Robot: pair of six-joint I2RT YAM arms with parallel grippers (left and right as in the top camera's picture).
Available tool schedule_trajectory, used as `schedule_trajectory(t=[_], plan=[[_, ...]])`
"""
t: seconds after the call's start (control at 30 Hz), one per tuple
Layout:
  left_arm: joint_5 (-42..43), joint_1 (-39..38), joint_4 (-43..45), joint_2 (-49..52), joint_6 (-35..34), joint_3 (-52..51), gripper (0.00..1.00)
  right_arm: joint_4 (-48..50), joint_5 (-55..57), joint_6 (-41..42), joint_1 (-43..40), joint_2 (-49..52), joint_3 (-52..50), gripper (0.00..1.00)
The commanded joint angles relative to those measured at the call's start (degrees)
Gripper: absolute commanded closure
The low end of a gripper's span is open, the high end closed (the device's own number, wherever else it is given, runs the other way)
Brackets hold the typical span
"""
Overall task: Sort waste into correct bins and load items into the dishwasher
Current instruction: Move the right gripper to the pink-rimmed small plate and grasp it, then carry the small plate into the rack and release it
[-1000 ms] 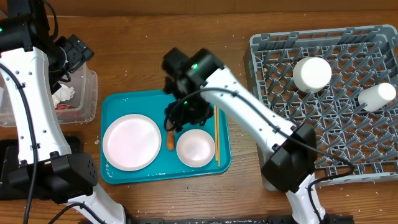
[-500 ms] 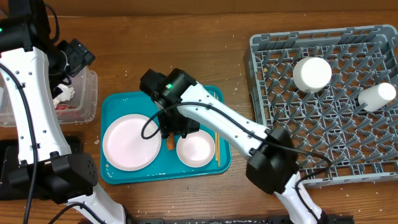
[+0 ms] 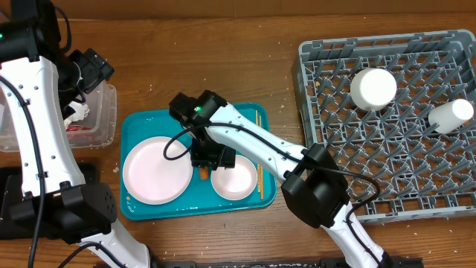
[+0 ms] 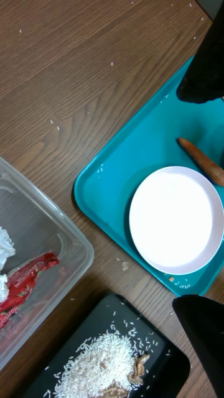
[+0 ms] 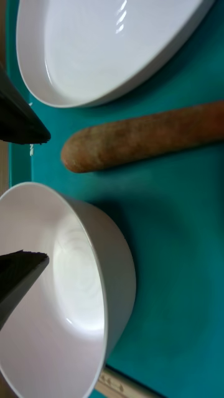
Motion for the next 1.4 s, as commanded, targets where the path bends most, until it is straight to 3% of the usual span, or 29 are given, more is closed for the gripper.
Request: schedule_trajectory(t=[0.0, 0.1, 0.23, 0.37, 0.47, 0.83, 1.03, 1.23, 1.37], plan=[[0.2, -0.4, 0.0, 0.1, -0.5, -0.3, 0.0, 2.3, -0.9, 1.7, -0.2, -0.2, -3.3, 0.43], [-0.2, -0.4, -0.1, 0.1, -0.5, -0.3, 0.0, 2.9, 1.8, 1.5, -0.9, -0.2, -4.3, 0.59], [-0.2, -0.4, 0.1, 0.1, -0.5, -0.3, 0.0, 2.5, 1.0, -0.4, -1.4, -0.2, -4.3, 0.67], [-0.2, -0.4, 0.3, 0.1, -0.5, -0.3, 0.0, 0.9, 0.4, -2.1, -1.5, -0.2, -3.5, 0.89], [-0.2, -0.4, 0.3, 0.1, -0.5, -0.3, 0.0, -0.9, 0.3, -3.0, -1.6, -0.3, -0.6, 0.96], [-0.1, -0.4, 0.2, 0.1, -0.5, -0.3, 0.0, -6.5, -3.1, -9.1, -2.1, -3.4, 10.7, 0.96], [-0.1, -0.4, 0.1, 0.1, -0.5, -0.3, 0.0, -8.3, -2.8, -11.1, -8.8, -11.2, 15.4, 0.96], [-0.1, -0.4, -0.1, 0.1, -0.5, -0.3, 0.0, -13.2, -0.5, -16.8, -28.3, -23.4, 15.7, 0.96], [-0.1, -0.4, -0.1, 0.1, -0.5, -0.3, 0.0, -13.7, -5.0, -27.7, -46.1, -28.0, 15.0, 0.96]])
